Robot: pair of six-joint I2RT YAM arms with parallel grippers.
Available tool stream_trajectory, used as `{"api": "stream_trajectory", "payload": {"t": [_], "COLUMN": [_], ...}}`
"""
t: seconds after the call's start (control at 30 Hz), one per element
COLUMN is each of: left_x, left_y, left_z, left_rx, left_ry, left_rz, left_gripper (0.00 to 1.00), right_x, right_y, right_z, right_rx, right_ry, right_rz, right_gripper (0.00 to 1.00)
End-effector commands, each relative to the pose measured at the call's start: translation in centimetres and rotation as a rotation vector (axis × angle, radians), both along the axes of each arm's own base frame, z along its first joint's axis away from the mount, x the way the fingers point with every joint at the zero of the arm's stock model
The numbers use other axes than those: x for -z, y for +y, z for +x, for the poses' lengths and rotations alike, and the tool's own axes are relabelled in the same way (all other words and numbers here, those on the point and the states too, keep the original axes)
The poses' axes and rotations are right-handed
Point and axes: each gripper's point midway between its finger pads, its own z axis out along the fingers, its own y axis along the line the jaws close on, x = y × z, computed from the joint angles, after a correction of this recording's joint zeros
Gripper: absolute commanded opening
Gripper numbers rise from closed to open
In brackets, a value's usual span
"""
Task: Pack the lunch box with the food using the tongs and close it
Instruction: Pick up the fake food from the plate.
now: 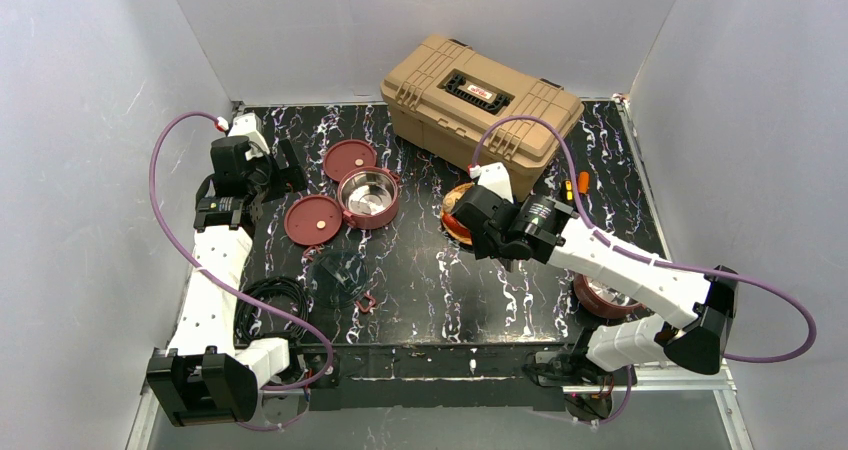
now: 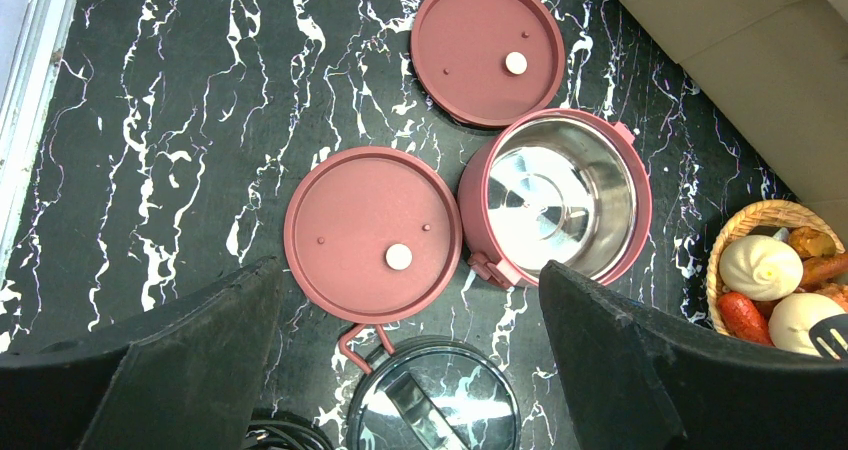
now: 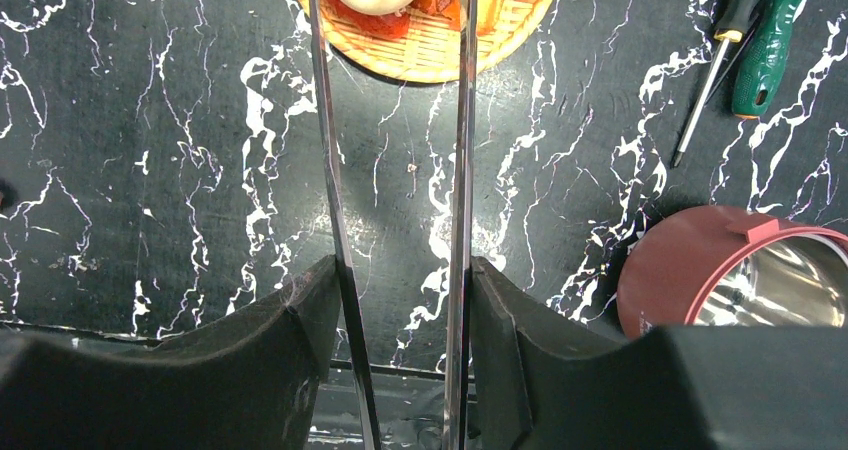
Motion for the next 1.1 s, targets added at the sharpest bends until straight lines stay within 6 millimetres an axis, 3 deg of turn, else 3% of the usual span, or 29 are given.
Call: {"api": "stream_trajectory", "payload": {"t": [0.0, 0.57, 0.9, 1.07], "left_x": [-1.5, -1.4, -1.4, -1.5], "left_y": [-0.4, -0.4, -0.4, -0.4], "left_z": [-0.1, -0.2, -0.2, -0.2], "left_rx": [0.013, 0.012, 0.012, 0.011], "left_ry": [-0.037, -0.035, -0.035, -0.038], "left_rz": [-0.005, -0.007, -0.008, -0.008], "left_gripper": [0.98, 0.98, 0.98, 0.98], "right_x": [0.2, 1.6, 1.9, 1.8], "right_y": [0.0, 0.8, 0.5, 0.3], "right_z": [0.1, 0.2, 0.3, 0.3], "right_rx": [0.011, -0.011, -0.005, 0.000], "right_ry": [-0.007, 0.017, 0.016, 0.013], "right_rz": [0.005, 0.000, -0.021, -0.028], "right_gripper": [0.56, 0.56, 0.51, 0.43]}}
